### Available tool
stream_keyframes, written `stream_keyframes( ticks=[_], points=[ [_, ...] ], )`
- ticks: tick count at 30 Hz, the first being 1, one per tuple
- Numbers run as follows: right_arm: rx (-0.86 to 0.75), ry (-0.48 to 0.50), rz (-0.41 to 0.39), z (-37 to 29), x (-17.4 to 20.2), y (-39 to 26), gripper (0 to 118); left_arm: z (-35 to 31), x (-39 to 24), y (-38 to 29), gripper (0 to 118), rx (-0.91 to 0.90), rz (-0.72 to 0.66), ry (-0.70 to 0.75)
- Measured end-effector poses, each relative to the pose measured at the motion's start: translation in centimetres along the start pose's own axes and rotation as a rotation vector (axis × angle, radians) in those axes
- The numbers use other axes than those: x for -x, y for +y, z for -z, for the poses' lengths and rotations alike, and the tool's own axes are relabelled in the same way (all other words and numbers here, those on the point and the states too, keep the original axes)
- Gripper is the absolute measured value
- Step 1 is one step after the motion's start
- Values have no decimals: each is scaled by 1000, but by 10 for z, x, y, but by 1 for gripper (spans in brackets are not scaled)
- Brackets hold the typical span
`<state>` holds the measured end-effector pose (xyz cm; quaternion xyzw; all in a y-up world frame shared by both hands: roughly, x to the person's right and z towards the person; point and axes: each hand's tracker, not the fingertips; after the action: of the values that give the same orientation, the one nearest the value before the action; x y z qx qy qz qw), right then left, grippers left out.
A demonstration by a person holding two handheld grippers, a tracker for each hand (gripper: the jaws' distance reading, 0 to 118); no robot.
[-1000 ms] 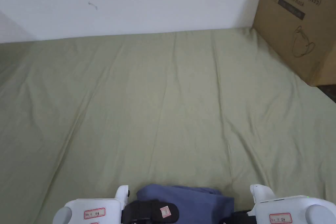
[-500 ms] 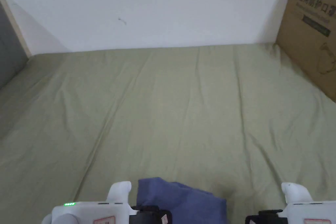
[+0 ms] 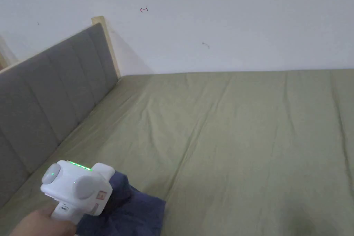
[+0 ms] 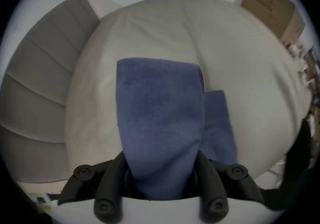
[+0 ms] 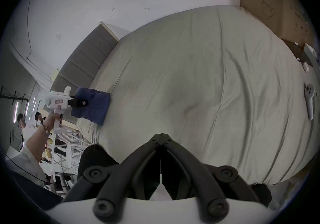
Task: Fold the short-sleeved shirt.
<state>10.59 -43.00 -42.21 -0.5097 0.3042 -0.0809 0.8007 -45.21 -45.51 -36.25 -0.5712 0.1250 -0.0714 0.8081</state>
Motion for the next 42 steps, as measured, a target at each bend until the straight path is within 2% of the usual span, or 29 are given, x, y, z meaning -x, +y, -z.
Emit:
stream_keyframes(
  ticks=[2,3,4,5,6,7,11,15,16,17,18,20,22,23,25,27,30,34,37,40,41,42],
  points=[
    [6,-9,0,1,2,0,0,12,2,0,24,26,40,103],
    [8,-13,3,1,3,0,0,17,5,0,31,35,47,134],
    [9,-16,7,1,3,0,0,39,22,1,48,45,32,148],
    [9,-17,12,1,1,1,0,44,26,0,82,51,20,186],
    [7,-17,17,0,0,1,0,45,27,0,99,41,16,231],
    [4,-18,19,-1,0,1,0,41,28,-2,103,13,17,243],
    [-14,-37,21,-5,-4,5,0,8,20,-6,102,-77,-16,167],
    [-57,-72,-6,-12,-3,11,0,-31,-11,-10,101,-184,-71,4],
    [-72,-86,-19,-15,-1,13,0,-37,-23,-11,98,-208,-91,-46],
    [-81,-95,-32,-16,-1,15,0,-45,-33,-12,82,-228,-100,-114],
    [-92,-104,-49,-19,2,17,0,-57,-46,-12,60,-250,-112,-205],
    [-112,-105,-68,-23,7,20,0,-78,-79,-11,0,-288,-138,-277],
    [-128,-101,-71,-30,14,25,0,-100,-119,-12,0,-405,-172,-202],
    [-136,-123,-64,-33,19,28,0,-113,-132,-11,0,-472,-187,-217],
    [-172,-155,-52,-41,26,35,0,-137,-158,-6,0,-568,-264,-359],
    [-243,-136,-64,-52,33,43,0,-157,-177,3,0,-645,-311,-362],
    [-411,-157,-144,-72,48,53,0,-185,-197,15,0,-821,-321,-288],
    [-790,-219,-274,-91,56,47,0,-211,-224,7,0,-1166,-284,-86],
    [-970,-251,-308,-95,65,41,0,-219,-235,5,0,-1205,-303,-82],
    [-1051,-281,-339,-95,76,38,0,-223,-240,6,2,-1201,-306,-72],
    [-1060,-282,-347,-94,80,39,0,-223,-241,5,18,-1203,-306,-59],
    [-1055,-272,-353,-93,82,40,6,-223,-242,4,43,-1212,-306,-45]
  ],
)
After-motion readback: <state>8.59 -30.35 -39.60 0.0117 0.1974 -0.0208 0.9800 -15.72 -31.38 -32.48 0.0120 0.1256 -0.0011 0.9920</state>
